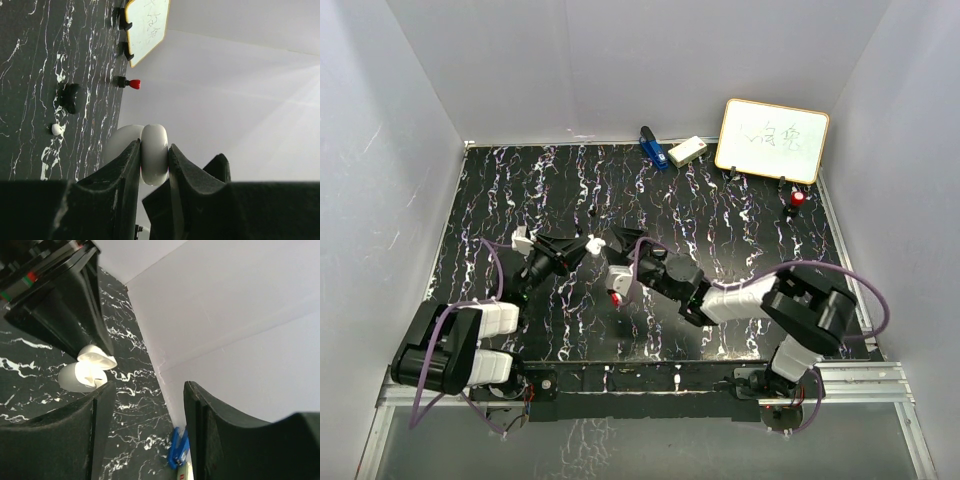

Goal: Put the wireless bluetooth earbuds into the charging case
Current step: Place the earbud in the charging case.

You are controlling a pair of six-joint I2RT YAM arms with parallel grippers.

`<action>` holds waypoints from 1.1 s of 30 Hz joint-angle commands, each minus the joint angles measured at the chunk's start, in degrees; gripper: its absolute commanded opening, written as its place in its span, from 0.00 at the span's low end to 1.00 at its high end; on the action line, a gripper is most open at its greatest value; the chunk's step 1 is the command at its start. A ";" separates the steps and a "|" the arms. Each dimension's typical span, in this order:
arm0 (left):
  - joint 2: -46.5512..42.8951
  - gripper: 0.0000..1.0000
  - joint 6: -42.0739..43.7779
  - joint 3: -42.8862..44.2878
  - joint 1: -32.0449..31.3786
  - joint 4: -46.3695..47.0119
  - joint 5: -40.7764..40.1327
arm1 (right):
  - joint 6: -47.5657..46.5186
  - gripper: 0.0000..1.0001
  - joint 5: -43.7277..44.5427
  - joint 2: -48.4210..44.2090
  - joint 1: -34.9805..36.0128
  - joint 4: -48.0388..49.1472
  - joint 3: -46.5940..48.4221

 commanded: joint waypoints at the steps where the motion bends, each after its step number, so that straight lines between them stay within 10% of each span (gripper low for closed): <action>1: 1.77 0.00 -0.57 2.77 0.05 5.01 0.26 | 13.48 0.55 6.16 -7.33 0.36 -0.15 -3.45; 9: 2.06 0.00 -0.77 5.80 0.11 4.02 -0.24 | 43.16 0.38 14.86 -14.26 0.52 3.17 -6.78; 11: 1.07 0.00 -0.54 6.13 -0.07 3.19 -0.66 | 48.59 0.50 17.31 -14.57 0.57 -3.43 -3.40; 18: -2.11 0.00 0.83 6.85 -0.98 -3.54 -1.91 | 46.66 0.78 21.99 -7.89 1.27 -2.80 2.68; 33: -1.27 0.00 0.03 7.95 -1.90 -3.34 -1.61 | 40.74 0.84 29.99 3.22 1.27 9.95 5.70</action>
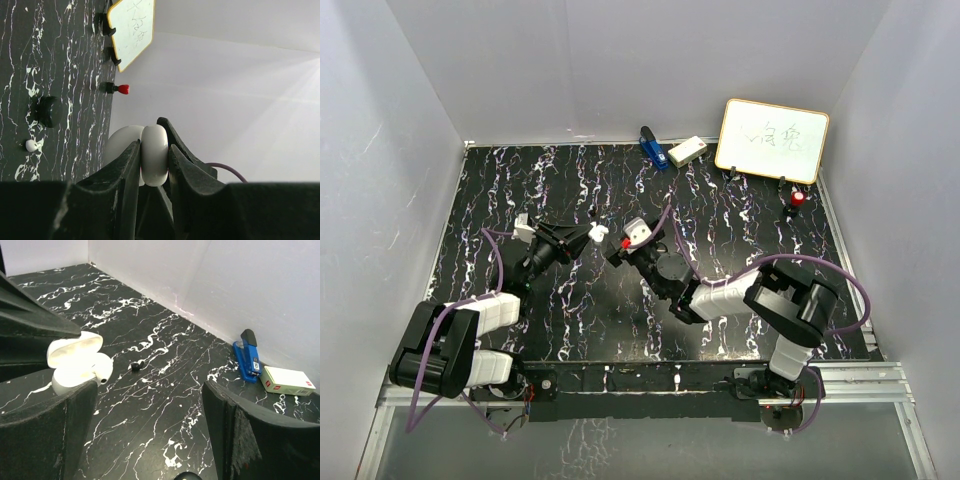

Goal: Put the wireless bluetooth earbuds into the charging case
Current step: Place the earbud in the charging case.

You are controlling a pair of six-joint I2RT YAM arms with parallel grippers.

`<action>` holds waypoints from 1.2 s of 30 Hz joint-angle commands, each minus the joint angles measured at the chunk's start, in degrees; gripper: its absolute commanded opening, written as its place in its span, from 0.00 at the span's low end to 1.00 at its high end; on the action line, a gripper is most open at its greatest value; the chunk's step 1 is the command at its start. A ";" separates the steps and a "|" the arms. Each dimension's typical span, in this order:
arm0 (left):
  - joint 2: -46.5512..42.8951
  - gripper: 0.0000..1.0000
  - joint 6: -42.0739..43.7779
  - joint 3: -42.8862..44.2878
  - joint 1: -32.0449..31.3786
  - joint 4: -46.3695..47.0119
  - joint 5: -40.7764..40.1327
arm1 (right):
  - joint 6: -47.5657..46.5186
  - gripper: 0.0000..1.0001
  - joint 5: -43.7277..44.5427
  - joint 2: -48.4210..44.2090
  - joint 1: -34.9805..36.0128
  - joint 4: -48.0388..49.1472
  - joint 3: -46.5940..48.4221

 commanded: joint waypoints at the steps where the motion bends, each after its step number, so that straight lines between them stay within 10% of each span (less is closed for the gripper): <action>1: -1.35 0.00 -0.04 2.08 -0.30 -0.02 0.08 | -1.87 0.84 2.03 -0.17 0.22 8.02 2.81; 36: -0.22 0.00 0.20 2.55 -0.40 1.00 0.02 | 0.15 0.84 2.03 -1.78 0.22 4.13 1.96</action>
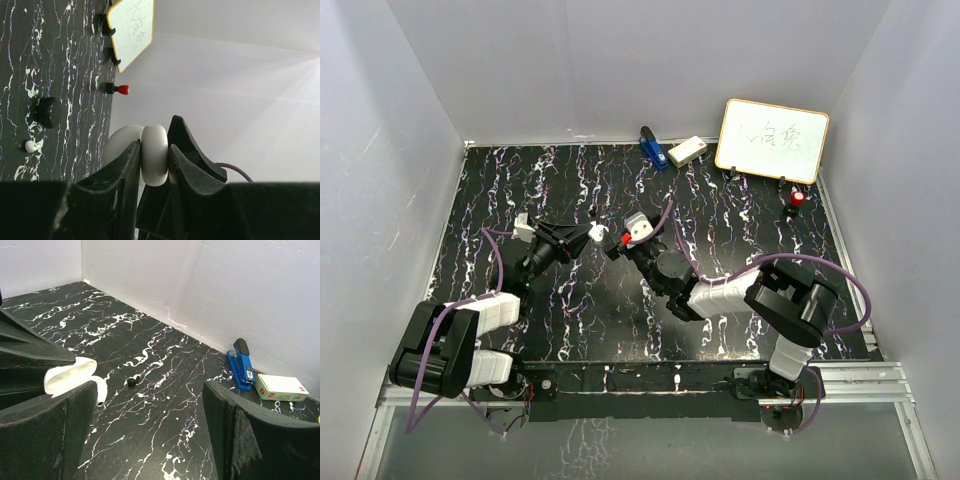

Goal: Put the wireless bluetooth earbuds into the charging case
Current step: Place the earbud in the charging case.

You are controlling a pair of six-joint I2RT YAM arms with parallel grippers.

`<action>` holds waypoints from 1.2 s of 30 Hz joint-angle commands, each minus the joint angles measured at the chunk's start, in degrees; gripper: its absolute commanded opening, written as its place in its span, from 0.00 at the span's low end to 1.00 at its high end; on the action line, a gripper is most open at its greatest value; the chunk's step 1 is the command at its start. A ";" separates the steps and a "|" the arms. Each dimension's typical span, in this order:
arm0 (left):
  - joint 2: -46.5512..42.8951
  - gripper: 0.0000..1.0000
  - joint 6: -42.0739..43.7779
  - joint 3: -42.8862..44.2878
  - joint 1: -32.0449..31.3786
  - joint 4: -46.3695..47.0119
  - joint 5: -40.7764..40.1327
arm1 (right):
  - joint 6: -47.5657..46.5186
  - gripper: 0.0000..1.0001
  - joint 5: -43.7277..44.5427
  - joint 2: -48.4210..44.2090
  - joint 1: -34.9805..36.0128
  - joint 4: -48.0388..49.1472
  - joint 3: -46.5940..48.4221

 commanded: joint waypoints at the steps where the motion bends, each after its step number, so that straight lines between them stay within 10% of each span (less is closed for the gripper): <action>1: 0.28 0.00 0.23 2.29 -0.30 1.54 0.05 | 1.04 0.84 0.08 -2.06 0.18 1.61 -0.23; 36: -1.07 0.00 -0.19 2.53 -0.30 1.67 0.57 | 1.11 0.85 1.83 -1.72 0.22 1.65 -0.80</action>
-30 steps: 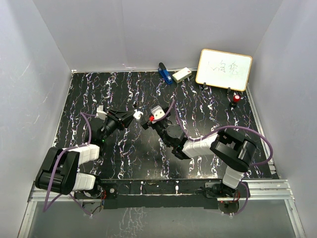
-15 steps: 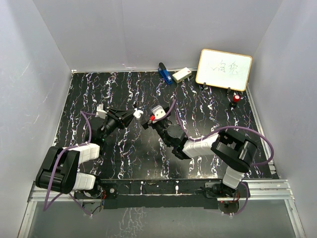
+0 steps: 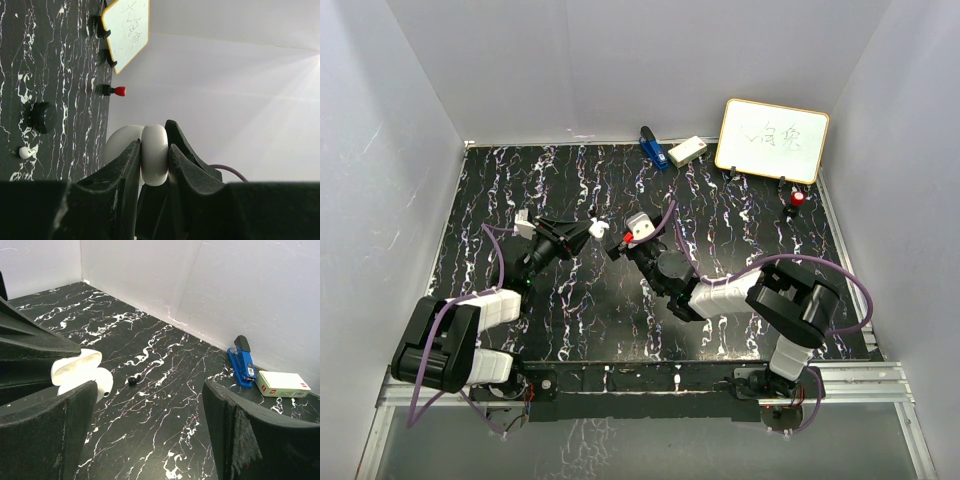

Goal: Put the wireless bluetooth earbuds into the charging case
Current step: Place the earbud in the charging case.

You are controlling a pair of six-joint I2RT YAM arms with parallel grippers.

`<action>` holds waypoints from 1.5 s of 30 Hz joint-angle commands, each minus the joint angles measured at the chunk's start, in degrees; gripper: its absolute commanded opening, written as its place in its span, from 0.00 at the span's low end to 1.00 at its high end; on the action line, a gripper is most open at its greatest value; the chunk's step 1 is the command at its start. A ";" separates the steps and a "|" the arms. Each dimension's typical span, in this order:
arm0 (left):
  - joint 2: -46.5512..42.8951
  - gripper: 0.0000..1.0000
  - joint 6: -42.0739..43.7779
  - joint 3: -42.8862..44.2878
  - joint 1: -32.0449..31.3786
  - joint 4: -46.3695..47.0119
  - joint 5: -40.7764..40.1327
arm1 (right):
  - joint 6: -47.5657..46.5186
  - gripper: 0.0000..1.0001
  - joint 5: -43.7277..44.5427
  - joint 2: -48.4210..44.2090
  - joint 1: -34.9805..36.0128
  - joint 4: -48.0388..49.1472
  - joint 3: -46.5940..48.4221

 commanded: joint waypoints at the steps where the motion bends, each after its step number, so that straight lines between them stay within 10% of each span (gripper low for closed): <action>1: -2.86 0.00 -0.19 1.07 -0.29 0.38 0.47 | -0.18 0.85 1.37 -1.07 0.22 2.11 -0.32; 45: -4.63 0.00 -0.08 -0.99 -1.10 -0.40 0.82 | -1.25 0.86 1.38 0.62 -0.21 2.48 2.08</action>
